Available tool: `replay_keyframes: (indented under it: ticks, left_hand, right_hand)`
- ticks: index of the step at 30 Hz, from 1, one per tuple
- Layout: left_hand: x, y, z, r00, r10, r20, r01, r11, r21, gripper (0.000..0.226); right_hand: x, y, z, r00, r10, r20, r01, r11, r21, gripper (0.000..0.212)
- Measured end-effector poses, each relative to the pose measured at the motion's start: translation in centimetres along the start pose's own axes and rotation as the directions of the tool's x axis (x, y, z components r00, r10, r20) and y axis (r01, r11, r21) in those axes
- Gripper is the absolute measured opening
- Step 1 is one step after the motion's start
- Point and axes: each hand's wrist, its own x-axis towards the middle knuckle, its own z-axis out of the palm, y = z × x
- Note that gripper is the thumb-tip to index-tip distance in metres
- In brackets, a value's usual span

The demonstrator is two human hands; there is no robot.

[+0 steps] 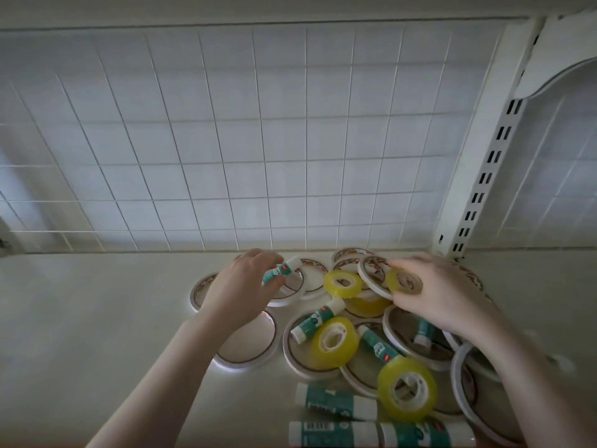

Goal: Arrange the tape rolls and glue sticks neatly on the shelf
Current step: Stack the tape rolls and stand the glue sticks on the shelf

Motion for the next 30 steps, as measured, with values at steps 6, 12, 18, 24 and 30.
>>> replay_keyframes:
  ticks: [6,12,18,24,30]
  left_hand:
    - [2.4,0.1,1.2,0.994,-0.086,0.073,0.081,0.995,0.062,0.032]
    - [3.5,0.2,2.6,0.994,-0.09,0.058,0.08,0.985,0.152,0.032]
    - [3.7,0.8,3.1,0.997,-0.05,0.051,0.041,0.986,0.161,0.031]
    - [3.1,1.4,2.3,0.999,-0.037,-0.036,0.041,0.993,0.109,0.026]
    - [1.2,1.0,-1.0,0.964,-0.153,-0.219,0.137,0.987,-0.086,0.014]
  right_hand:
    - [-0.2,-0.6,-0.2,0.994,-0.066,-0.086,0.067,0.998,0.008,0.059]
    - [-0.8,-1.1,0.3,0.984,-0.113,-0.14,0.12,0.992,0.045,0.061]
    - [-1.0,-1.1,0.5,0.983,-0.121,-0.141,0.132,0.989,0.068,0.061]
    - [-1.1,-1.0,0.5,0.979,-0.145,-0.144,0.157,0.984,0.08,0.061]
    - [-1.5,-2.2,0.1,0.972,-0.171,-0.16,0.188,0.977,0.1,0.062]
